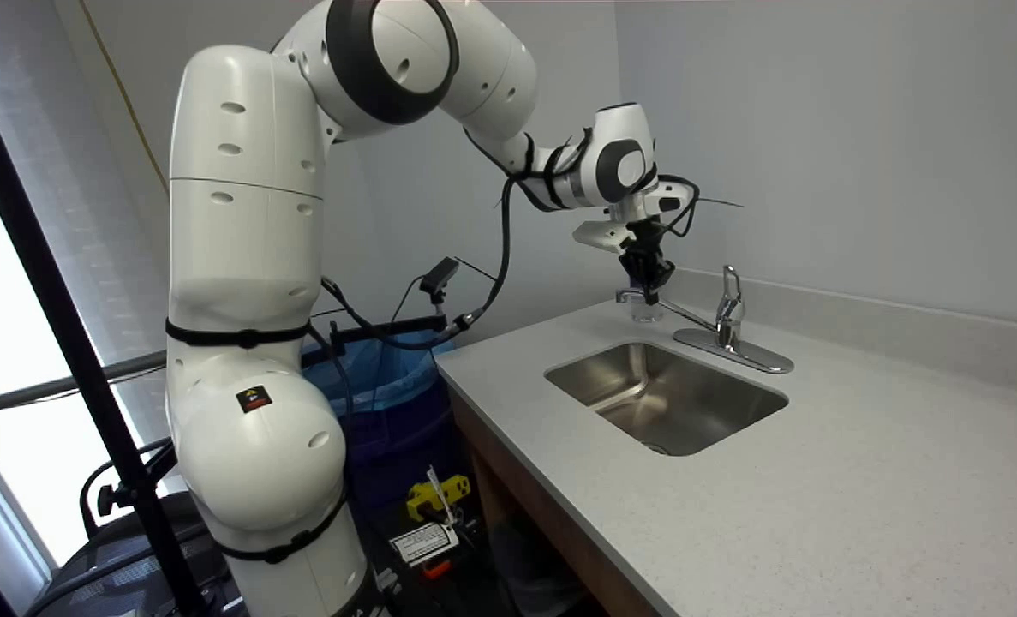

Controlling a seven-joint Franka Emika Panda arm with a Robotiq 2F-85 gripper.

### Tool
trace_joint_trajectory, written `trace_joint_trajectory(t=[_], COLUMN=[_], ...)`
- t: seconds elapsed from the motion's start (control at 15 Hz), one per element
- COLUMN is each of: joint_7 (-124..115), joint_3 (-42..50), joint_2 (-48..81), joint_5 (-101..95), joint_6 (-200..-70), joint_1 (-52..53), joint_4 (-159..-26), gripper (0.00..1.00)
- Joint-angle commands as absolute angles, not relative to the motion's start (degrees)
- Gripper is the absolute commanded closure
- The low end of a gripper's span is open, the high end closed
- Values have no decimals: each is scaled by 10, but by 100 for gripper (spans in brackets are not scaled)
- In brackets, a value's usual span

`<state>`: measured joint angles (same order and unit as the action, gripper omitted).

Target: Move the faucet spout to the left and close the tap

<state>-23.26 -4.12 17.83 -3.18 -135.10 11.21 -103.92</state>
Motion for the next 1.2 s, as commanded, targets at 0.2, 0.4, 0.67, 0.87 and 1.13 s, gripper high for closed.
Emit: trace_joint_trajectory(t=[0.2, 0.4, 0.67, 0.87, 1.13], joint_7=[-256, -256, -248, -243, -258], joint_3=[-35, -31, -23, -22, -9], joint_2=[239, 268, 282, 279, 264], joint_5=[-79, -81, -77, -62, -58], joint_6=[-1384, -1396, -1426, -1435, -1482], joint_1=[148, 160, 165, 157, 152], joint_4=[-936, -896, -879, -881, -899], gripper=[100, 100, 100, 100, 100])
